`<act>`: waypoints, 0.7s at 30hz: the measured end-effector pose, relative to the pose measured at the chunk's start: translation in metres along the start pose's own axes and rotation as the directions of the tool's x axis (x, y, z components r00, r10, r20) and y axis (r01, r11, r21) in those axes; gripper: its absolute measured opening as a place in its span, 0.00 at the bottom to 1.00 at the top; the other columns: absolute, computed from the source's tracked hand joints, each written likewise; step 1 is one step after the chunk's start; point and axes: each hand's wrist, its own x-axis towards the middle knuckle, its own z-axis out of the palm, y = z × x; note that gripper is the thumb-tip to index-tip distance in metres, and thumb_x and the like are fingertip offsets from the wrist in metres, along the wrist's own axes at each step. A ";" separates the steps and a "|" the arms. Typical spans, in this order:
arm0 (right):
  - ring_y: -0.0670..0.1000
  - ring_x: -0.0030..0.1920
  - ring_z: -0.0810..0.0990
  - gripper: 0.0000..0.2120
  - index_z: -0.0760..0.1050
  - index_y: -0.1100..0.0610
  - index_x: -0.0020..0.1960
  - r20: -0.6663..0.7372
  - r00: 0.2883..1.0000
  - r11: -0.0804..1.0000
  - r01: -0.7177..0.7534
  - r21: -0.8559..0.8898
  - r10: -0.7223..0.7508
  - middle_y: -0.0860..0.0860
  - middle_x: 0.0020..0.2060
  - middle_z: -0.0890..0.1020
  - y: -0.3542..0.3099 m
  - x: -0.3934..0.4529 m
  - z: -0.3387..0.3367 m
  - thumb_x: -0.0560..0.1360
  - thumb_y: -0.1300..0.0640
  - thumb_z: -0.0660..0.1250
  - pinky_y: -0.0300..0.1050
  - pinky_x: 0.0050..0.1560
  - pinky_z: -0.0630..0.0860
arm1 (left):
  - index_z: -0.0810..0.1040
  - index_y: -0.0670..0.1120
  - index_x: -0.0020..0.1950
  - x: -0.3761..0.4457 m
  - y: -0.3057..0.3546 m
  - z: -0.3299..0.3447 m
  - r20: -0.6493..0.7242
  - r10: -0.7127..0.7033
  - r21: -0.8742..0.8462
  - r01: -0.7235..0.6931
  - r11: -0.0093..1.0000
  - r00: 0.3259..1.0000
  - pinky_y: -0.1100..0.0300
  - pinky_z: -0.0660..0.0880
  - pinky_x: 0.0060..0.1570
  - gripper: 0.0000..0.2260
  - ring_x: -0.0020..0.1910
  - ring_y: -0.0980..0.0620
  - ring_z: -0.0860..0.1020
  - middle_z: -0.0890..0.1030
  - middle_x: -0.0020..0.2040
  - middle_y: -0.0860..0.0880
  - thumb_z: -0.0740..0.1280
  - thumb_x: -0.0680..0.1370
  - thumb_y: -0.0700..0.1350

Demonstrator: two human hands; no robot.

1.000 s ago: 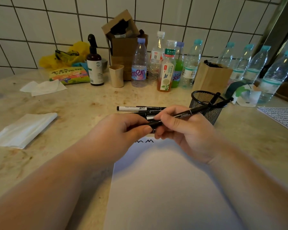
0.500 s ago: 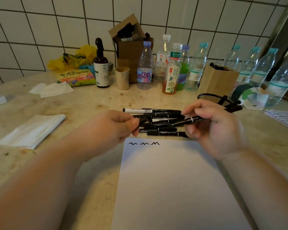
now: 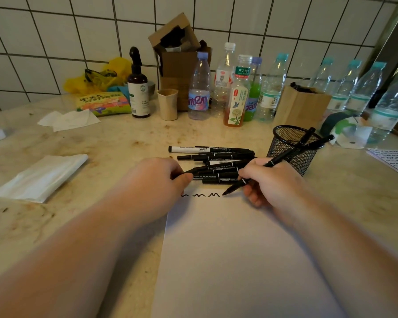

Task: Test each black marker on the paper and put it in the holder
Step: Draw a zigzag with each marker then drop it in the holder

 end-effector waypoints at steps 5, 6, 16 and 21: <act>0.50 0.21 0.73 0.08 0.80 0.53 0.32 -0.002 1.000 0.999 0.030 -0.018 -0.030 0.54 0.24 0.79 0.002 0.001 -0.001 0.69 0.56 0.69 0.39 0.21 0.69 | 0.79 0.56 0.40 0.000 -0.001 0.001 0.023 0.011 0.040 -0.012 0.999 1.000 0.63 0.68 0.28 0.14 0.33 0.61 0.77 0.81 0.33 0.59 0.62 0.77 0.62; 0.49 0.22 0.73 0.10 0.80 0.53 0.31 -0.001 0.999 0.999 0.036 -0.026 -0.036 0.53 0.24 0.79 0.003 0.001 -0.001 0.71 0.57 0.69 0.39 0.22 0.69 | 0.79 0.56 0.40 0.000 -0.001 0.002 0.022 0.009 0.037 -0.010 0.999 1.000 0.63 0.69 0.29 0.14 0.33 0.61 0.77 0.82 0.33 0.59 0.62 0.77 0.62; 0.49 0.22 0.74 0.10 0.79 0.56 0.34 0.001 1.000 0.999 0.015 -0.052 -0.015 0.54 0.25 0.80 0.003 0.001 0.000 0.75 0.60 0.69 0.39 0.22 0.70 | 0.80 0.56 0.38 0.000 -0.001 0.001 0.011 0.001 0.051 -0.001 0.999 1.000 0.63 0.66 0.27 0.14 0.31 0.60 0.76 0.80 0.31 0.58 0.62 0.78 0.61; 0.49 0.22 0.75 0.09 0.80 0.57 0.36 -0.040 0.999 0.997 0.000 -0.078 -0.004 0.53 0.25 0.80 0.002 0.003 -0.002 0.75 0.59 0.69 0.40 0.22 0.71 | 0.80 0.56 0.39 0.000 0.000 0.000 0.022 0.010 0.047 -0.011 0.999 1.000 0.63 0.66 0.27 0.14 0.31 0.61 0.76 0.81 0.32 0.59 0.62 0.78 0.61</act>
